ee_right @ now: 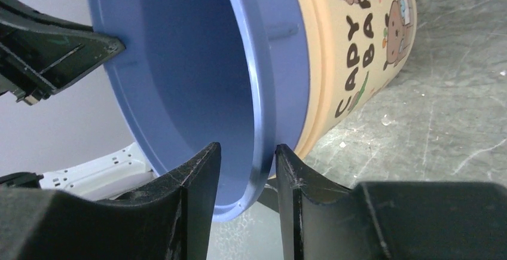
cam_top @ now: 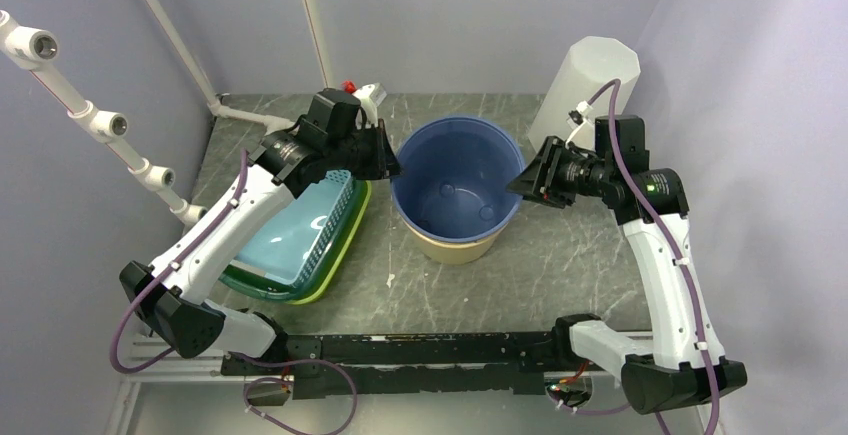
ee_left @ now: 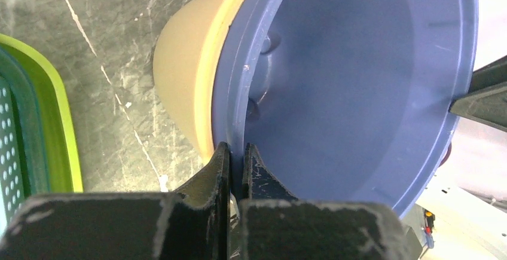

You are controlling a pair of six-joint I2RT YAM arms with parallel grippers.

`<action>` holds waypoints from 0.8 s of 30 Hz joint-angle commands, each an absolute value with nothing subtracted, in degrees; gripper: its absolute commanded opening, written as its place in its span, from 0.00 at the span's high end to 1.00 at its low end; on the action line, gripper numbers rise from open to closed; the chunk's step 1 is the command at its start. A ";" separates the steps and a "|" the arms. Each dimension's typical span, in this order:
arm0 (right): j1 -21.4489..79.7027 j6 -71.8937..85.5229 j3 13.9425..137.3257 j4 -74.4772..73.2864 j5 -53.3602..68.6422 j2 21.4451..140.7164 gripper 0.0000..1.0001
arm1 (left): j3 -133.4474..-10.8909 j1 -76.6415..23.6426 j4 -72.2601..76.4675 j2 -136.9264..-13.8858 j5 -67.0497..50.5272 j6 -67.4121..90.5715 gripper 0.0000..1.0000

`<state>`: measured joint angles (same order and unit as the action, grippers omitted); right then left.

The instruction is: Turn the large container upside down

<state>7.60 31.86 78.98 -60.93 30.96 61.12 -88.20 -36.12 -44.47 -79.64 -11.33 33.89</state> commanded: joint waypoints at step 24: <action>22.34 34.96 88.74 -54.19 18.91 66.17 1.00 | -95.96 -38.23 -52.30 -76.09 -18.28 31.95 0.57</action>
<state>20.88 30.39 84.18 -64.45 12.32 66.46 -91.88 -36.05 -52.60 -76.47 -13.54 33.01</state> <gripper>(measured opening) 0.063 0.415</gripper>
